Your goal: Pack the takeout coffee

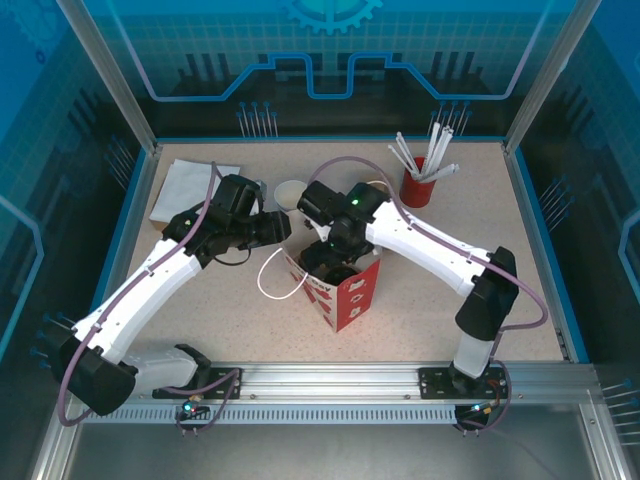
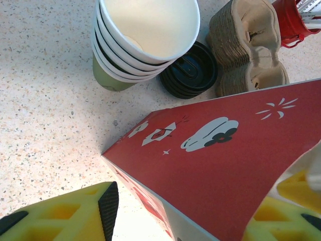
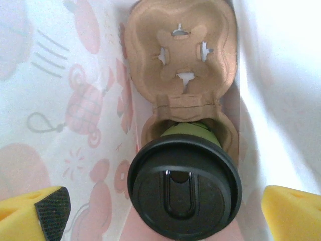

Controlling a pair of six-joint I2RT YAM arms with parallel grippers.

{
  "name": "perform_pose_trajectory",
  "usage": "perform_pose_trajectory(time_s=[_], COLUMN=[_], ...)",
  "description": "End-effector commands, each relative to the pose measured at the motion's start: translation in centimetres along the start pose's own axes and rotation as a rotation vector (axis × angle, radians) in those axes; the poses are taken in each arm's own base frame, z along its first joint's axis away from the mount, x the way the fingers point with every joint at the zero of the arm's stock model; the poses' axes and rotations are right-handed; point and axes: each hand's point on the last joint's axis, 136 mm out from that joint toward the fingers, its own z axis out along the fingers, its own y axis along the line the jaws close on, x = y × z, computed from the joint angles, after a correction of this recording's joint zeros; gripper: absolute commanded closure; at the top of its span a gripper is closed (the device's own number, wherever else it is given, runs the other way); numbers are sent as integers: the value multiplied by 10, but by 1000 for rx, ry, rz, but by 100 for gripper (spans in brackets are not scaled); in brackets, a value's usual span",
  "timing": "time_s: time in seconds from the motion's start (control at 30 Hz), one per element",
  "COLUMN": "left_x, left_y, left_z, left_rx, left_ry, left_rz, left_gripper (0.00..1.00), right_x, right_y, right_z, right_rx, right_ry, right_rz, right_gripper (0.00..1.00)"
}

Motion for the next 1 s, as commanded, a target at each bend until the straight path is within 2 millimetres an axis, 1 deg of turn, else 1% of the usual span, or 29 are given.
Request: perform_pose_trajectory(time_s=[0.0,0.37,0.53,0.63,0.7,0.77,0.87,0.9,0.93,0.97], left_x=[9,6,3,1,0,-3,-9,-11,-13,-15], left_y=[6,3,-2,-4,-6,-8,-12,-13,-13,-13], left_z=[1,0,-3,-6,-9,-13,-22,-26,-30,-33], left_rx=[-23,-7,11,20,30,41,68,80,91,101], left_ry=[22,11,-3,-6,-11,-25,-49,-58,-68,-79], left_rz=[11,-5,-9,-10,-11,-11,-15,-17,-21,-25], left_gripper=[46,39,36,34,31,29,24,22,21,20], right_x=[2,-6,-13,-18,-20,-20,-18,-17,-16,-15], right_y=[-8,-5,-5,-9,-18,-37,-74,-85,-101,-111], right_z=[-40,-92,-122,-142,-153,-163,-172,-174,-174,-174], right_rx=[1,-96,-150,-175,-160,-101,13,48,95,131], right_ry=[-61,-192,-300,-376,-427,-474,-514,-523,-528,-530], right_rz=[1,4,15,29,46,73,136,158,185,201], right_gripper=[0,1,7,14,19,23,29,33,36,36])
